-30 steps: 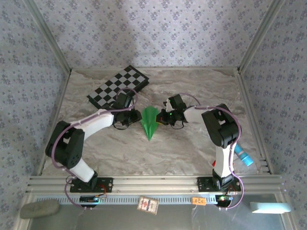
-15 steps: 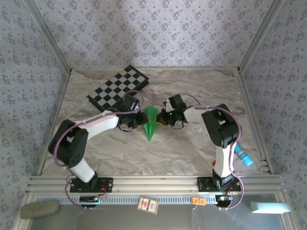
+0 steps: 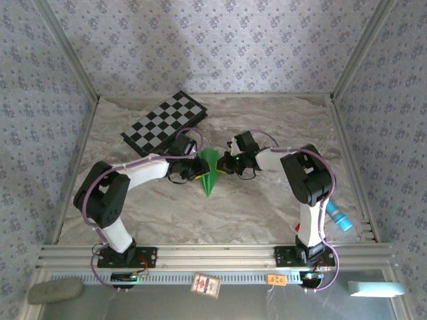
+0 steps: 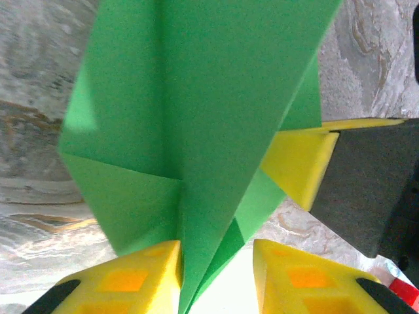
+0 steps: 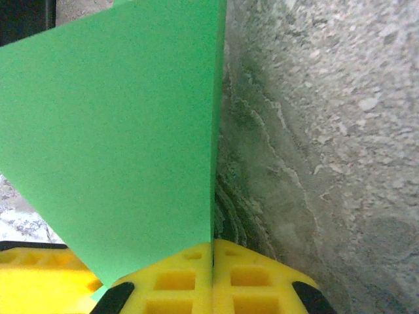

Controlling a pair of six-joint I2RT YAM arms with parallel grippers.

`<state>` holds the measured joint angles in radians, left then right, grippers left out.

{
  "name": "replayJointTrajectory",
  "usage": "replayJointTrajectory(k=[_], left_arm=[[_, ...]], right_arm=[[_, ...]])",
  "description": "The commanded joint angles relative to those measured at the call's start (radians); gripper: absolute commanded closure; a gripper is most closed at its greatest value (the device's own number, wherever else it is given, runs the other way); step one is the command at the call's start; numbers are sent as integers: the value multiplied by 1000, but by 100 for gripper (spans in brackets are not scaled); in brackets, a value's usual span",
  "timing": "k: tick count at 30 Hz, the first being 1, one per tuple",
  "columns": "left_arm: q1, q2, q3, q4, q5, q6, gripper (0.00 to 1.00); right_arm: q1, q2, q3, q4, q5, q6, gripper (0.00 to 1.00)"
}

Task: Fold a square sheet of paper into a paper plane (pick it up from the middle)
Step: Move the paper plane to the top-center of the table.

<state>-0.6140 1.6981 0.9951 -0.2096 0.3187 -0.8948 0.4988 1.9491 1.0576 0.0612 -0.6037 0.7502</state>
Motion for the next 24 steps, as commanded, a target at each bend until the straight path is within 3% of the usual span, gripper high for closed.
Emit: replayJointTrajectory(k=[1, 16, 24], left_arm=[[-29, 34, 49, -29, 3, 18, 67], [-74, 126, 137, -150, -114, 57, 67], [-82, 142, 156, -150, -124, 61, 78]], right_arm=[[-5, 11, 22, 12, -26, 17, 95], [-6, 14, 18, 19, -33, 23, 94], [-6, 8, 13, 19, -35, 23, 91]])
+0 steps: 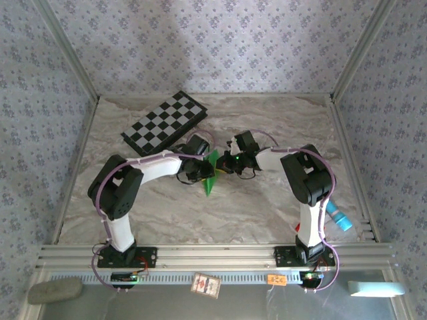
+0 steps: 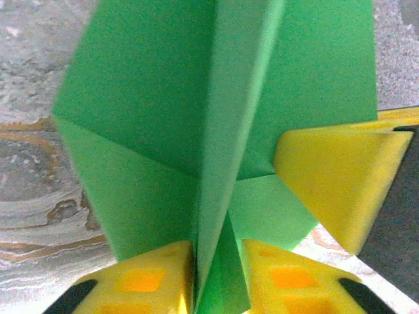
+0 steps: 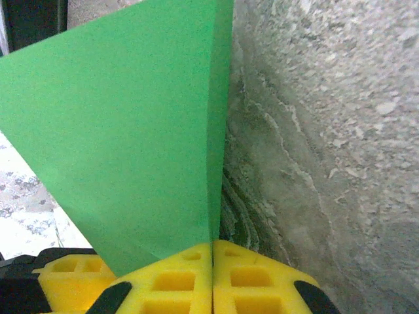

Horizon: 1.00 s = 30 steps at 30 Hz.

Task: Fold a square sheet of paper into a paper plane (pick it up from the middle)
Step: Move the paper plane to the top-center of the table.

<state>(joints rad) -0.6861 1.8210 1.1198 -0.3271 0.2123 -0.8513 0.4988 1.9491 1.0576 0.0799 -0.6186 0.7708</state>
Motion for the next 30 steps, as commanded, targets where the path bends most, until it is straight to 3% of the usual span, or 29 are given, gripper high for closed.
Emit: replayJointTrajectory(k=[1, 8, 15, 20, 30], left_arm=[[-10, 20, 33, -37, -22, 19, 80], [-11, 7, 77, -107, -92, 59, 95], [-13, 80, 268, -255, -213, 169, 97], [-14, 203, 467, -346, -297, 241, 97], [-15, 457, 810, -516, -397, 230, 95]], right_arm=[[-6, 4, 12, 0, -19, 3, 89], [-52, -109, -27, -45, 49, -48, 61], [-142, -325, -89, -182, 318, -220, 33], [-209, -436, -147, -187, 410, -277, 27], [-275, -496, -193, -182, 383, -299, 26]])
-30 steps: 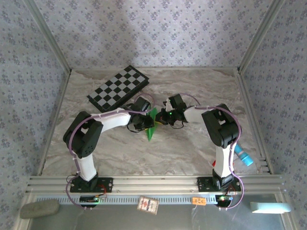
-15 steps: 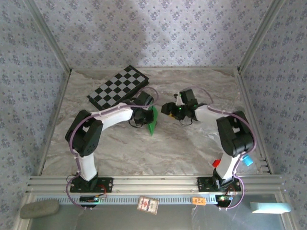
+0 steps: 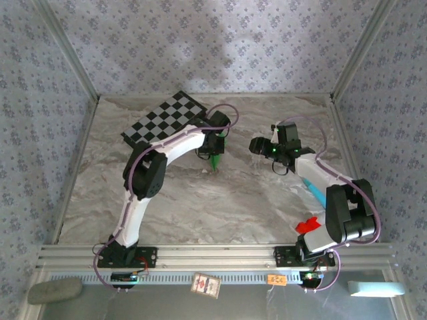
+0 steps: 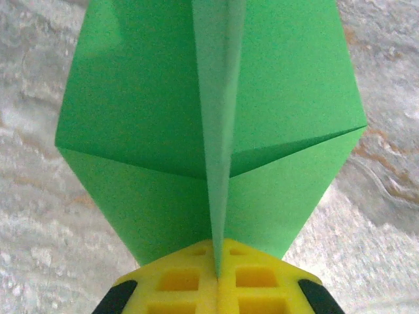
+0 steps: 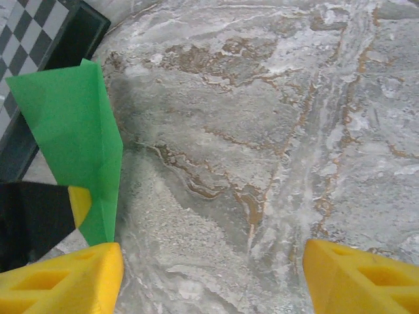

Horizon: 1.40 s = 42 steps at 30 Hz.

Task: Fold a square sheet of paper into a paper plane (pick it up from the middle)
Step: Move the paper plane to the top-center of the table.

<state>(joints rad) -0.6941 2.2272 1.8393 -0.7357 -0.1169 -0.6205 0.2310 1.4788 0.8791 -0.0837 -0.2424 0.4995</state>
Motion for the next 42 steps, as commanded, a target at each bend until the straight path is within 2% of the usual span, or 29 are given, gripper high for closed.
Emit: replayJointTrajectory(k=[1, 10, 12, 26, 42], left_arm=[[-7, 72, 128, -123, -81, -5, 95], [-6, 191, 293, -189, -100, -7, 86], [-4, 194, 296, -188, -100, -7, 82], [-4, 221, 290, -185, -63, -18, 78], [-8, 262, 294, -205, -53, -25, 61]], right_arm=[[-9, -26, -19, -14, 4, -27, 26], [-7, 2, -48, 37, -56, 10, 26], [-7, 2, -47, 37, -57, 11, 26], [-7, 9, -42, 31, -57, 17, 26], [-2, 30, -38, 30, -67, 25, 26]])
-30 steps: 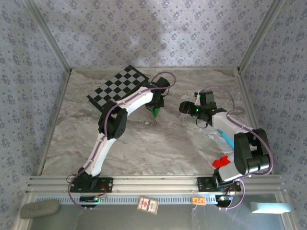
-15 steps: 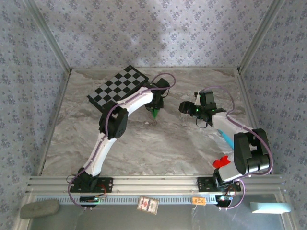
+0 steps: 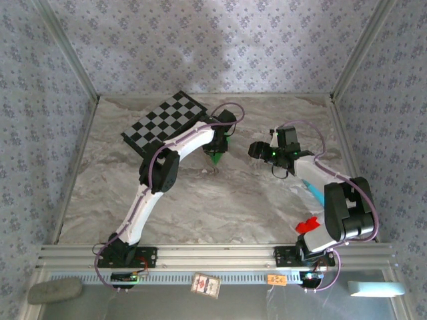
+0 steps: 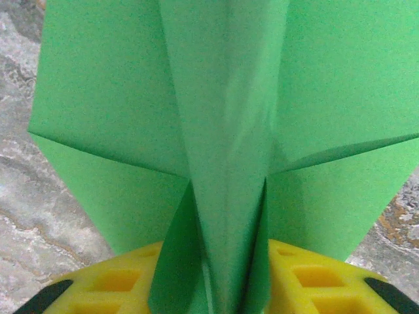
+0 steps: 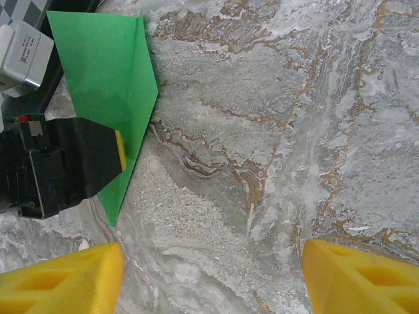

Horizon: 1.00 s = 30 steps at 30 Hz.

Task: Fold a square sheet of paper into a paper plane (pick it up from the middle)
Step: Move the paper plane to the top-center of the table.

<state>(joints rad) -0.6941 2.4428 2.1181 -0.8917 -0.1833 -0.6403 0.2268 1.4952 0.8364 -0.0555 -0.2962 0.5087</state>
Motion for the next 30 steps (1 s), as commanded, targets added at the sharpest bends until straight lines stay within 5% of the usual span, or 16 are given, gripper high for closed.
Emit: replayJointTrajectory(k=[1, 12, 30], left_arm=[[-8, 47, 14, -50, 13, -7, 59], [-12, 51, 72, -78, 11, -18, 59], [-17, -158, 61, -79, -65, -71, 53]], right_arm=[[2, 15, 5, 1, -14, 16, 26], [5, 18, 14, -3, -14, 20, 27], [9, -7, 34, -34, 28, 7, 25]])
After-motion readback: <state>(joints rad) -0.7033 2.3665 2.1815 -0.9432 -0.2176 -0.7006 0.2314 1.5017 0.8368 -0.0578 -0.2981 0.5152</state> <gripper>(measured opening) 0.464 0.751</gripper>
